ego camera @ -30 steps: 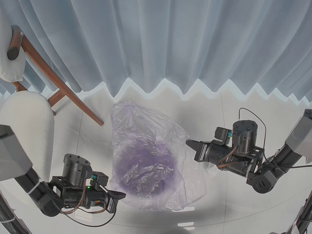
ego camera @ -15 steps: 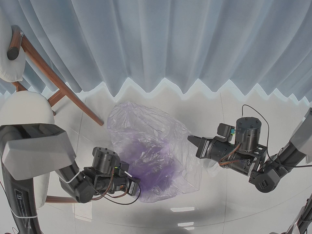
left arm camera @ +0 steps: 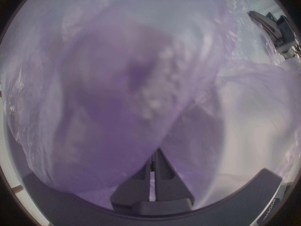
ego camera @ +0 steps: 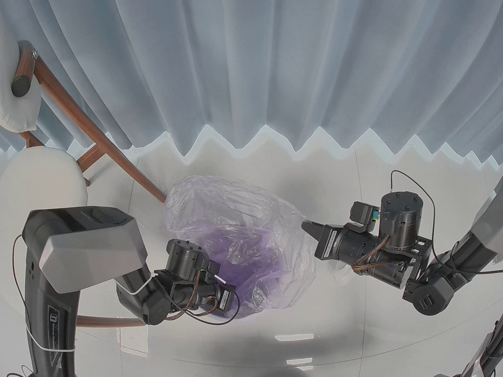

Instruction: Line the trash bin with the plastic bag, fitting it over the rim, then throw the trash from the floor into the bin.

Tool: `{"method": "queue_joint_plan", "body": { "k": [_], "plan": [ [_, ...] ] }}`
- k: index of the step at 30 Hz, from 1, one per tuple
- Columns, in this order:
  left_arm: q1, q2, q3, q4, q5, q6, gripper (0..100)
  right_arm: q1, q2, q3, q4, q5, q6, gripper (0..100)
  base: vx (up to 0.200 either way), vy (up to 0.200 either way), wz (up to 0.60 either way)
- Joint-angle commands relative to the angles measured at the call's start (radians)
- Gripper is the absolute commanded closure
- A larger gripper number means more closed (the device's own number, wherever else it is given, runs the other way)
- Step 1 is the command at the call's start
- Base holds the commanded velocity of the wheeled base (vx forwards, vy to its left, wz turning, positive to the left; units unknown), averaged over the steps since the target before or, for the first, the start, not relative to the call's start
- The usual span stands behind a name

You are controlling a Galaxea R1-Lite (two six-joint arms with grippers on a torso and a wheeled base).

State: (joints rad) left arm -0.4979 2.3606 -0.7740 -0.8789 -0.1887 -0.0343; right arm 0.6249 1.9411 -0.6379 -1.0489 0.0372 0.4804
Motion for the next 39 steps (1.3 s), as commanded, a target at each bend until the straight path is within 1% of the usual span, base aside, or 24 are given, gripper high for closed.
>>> {"method": "queue_joint_plan", "body": {
  "k": [1, 2, 3, 4, 5, 6, 14, 15, 16, 18, 20, 21, 22, 23, 24, 25, 26, 28, 29, 33, 38, 39],
  "plan": [
    [-0.010, -0.159, 0.150, -0.006, -0.001, 0.002, 100, 0.001, 0.001, 0.003, 0.000, 0.000, 0.000, 100, 0.000, 0.000, 0.00],
    [-0.008, -0.201, 0.185, -0.006, -0.001, 0.002, 100, -0.001, 0.002, 0.003, 0.000, 0.000, 0.000, 100, 0.000, 0.000, 0.00],
    [-0.008, -0.201, 0.185, -0.006, -0.001, 0.002, 100, -0.001, 0.002, 0.003, 0.000, 0.000, 0.000, 100, 0.000, 0.000, 0.00],
    [-0.002, -0.267, 0.254, -0.008, 0.000, 0.001, 100, -0.001, 0.007, 0.004, 0.000, 0.000, 0.000, 100, 0.000, 0.000, 0.00],
    [-0.002, -0.267, 0.254, -0.008, 0.000, 0.001, 100, -0.001, 0.007, 0.004, 0.000, 0.000, 0.000, 100, 0.000, 0.000, 0.00],
    [0.002, -0.325, 0.305, -0.008, 0.000, -0.001, 100, 0.001, 0.012, 0.004, 0.000, 0.000, 0.000, 100, 0.000, 0.000, 0.00],
    [-0.016, -0.514, 0.420, -0.006, 0.002, -0.029, 100, 0.006, 0.016, 0.007, 0.000, 0.000, 0.000, 100, 0.000, 0.000, 0.00],
    [-0.018, -0.520, 0.420, -0.008, 0.002, -0.032, 0, 0.006, 0.016, 0.009, 0.000, 0.000, 0.000, 100, 0.000, 0.000, 0.00],
    [-0.019, -0.528, 0.409, -0.008, 0.000, -0.047, 0, 0.006, 0.015, 0.010, 0.000, 0.000, 0.000, 100, 0.000, 0.000, 0.00],
    [-0.033, -0.538, 0.357, -0.005, 0.002, -0.154, 0, 0.007, 0.015, 0.014, 0.000, 0.000, 0.000, 100, 0.000, 0.000, 0.00],
    [-0.067, -0.555, 0.282, 0.020, 0.020, -0.334, 0, 0.006, 0.013, 0.015, 0.000, 0.000, 0.000, 100, 0.000, 0.000, 0.00],
    [-0.084, -0.554, 0.239, 0.049, 0.046, -0.431, 0, 0.006, 0.015, 0.015, 0.000, 0.000, 0.000, 100, 0.000, 0.000, 0.00],
    [-0.094, -0.552, 0.202, 0.089, 0.080, -0.503, 0, 0.006, 0.015, 0.015, 0.000, 0.000, 0.000, 100, 0.000, 0.000, 0.00],
    [-0.110, -0.552, 0.154, 0.159, 0.123, -0.585, 0, 0.006, 0.015, 0.015, 0.000, 0.000, 0.000, 100, 0.000, 0.000, 0.00],
    [-0.120, -0.555, 0.116, 0.229, 0.144, -0.647, 0, 0.006, 0.015, 0.015, 0.000, 0.000, 0.000, 100, 0.000, 0.000, 0.00],
    [-0.125, -0.555, 0.082, 0.284, 0.157, -0.694, 0, 0.006, 0.015, 0.015, 0.000, 0.000, 0.000, 100, 0.000, 0.000, 0.00],
    [-0.125, -0.555, 0.082, 0.284, 0.157, -0.694, 0, 0.006, 0.015, 0.015, 0.000, 0.000, 0.000, 100, 0.000, 0.000, 0.00],
    [-0.125, -0.549, -0.048, 0.419, 0.192, -0.842, 0, 0.006, 0.015, 0.017, 0.000, 0.000, 0.000, 100, 0.000, 0.000, 0.00],
    [-0.119, -0.543, -0.097, 0.454, 0.212, -0.895, 0, 0.006, 0.015, 0.017, 0.000, 0.000, 0.000, 100, 0.000, 0.000, 0.00],
    [-0.097, -0.457, -0.287, 0.626, 0.276, -1.064, 0, 0.006, 0.016, 0.024, 0.000, -0.002, -0.002, 100, 0.000, 0.000, 0.00],
    [-0.096, -0.394, -0.461, 0.847, 0.282, -1.306, 0, 0.007, 0.027, 0.040, 0.000, -0.002, -0.003, 100, 0.000, 0.000, 0.00],
    [-0.096, -0.389, -0.472, 0.871, 0.282, -1.331, 0, 0.007, 0.027, 0.037, 0.000, -0.002, -0.003, 100, 0.000, 0.000, 0.00]
  ]
}}
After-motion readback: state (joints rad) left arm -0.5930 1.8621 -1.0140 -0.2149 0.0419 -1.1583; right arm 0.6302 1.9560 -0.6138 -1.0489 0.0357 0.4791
